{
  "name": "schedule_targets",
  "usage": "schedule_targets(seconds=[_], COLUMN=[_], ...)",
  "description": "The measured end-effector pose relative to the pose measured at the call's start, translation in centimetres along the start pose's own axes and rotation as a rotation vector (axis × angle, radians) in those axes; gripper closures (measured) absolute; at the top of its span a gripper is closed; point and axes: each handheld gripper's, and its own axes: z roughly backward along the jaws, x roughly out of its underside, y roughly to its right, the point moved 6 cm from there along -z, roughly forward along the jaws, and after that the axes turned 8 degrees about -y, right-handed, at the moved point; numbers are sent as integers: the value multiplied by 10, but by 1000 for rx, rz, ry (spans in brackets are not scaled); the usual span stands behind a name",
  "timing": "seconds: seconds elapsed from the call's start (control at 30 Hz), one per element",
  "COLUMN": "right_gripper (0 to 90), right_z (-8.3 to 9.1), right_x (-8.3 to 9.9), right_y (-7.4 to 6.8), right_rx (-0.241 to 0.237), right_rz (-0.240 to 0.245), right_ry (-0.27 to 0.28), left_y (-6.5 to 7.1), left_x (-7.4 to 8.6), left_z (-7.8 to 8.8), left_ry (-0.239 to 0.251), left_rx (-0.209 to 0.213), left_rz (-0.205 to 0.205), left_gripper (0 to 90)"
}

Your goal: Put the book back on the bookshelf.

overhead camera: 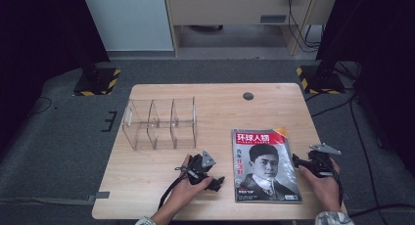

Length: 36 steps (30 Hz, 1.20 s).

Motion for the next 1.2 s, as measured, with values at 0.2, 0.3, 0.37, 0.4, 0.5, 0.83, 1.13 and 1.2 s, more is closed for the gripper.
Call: schedule_targets(seconds=[0.2,0.3,0.37,0.4,0.5,0.83,1.13,1.2], right_gripper=[274,276,269,252,223,95,257,273], right_z=[1,5,8,13,16,11,8,6], right_x=[-1,-4,-7,-9,-9,-18,-17,-16], right_y=[4,6,6,5,-1,-30,-44,-48], right_rx=[12,20,19,8,-17,-129,-173,-186], right_rz=[-21,-35,-35,-44,-34,51,91,106], right_ry=[10,39,52,66,74,84,59,56], left_y=[0,0,0,0,1,9,41,54], left_x=[0,0,0,0,0,-17,-33,-34], left_z=[0,0,0,1,1,9,12,9], left_ry=[0,0,1,3,9,89,132,134], left_rx=[-1,0,2,-1,-1,36,79,118], left_rz=[1,-1,-4,-5,-9,41,27,16], left_gripper=[0,0,0,0,6,72,201,263])
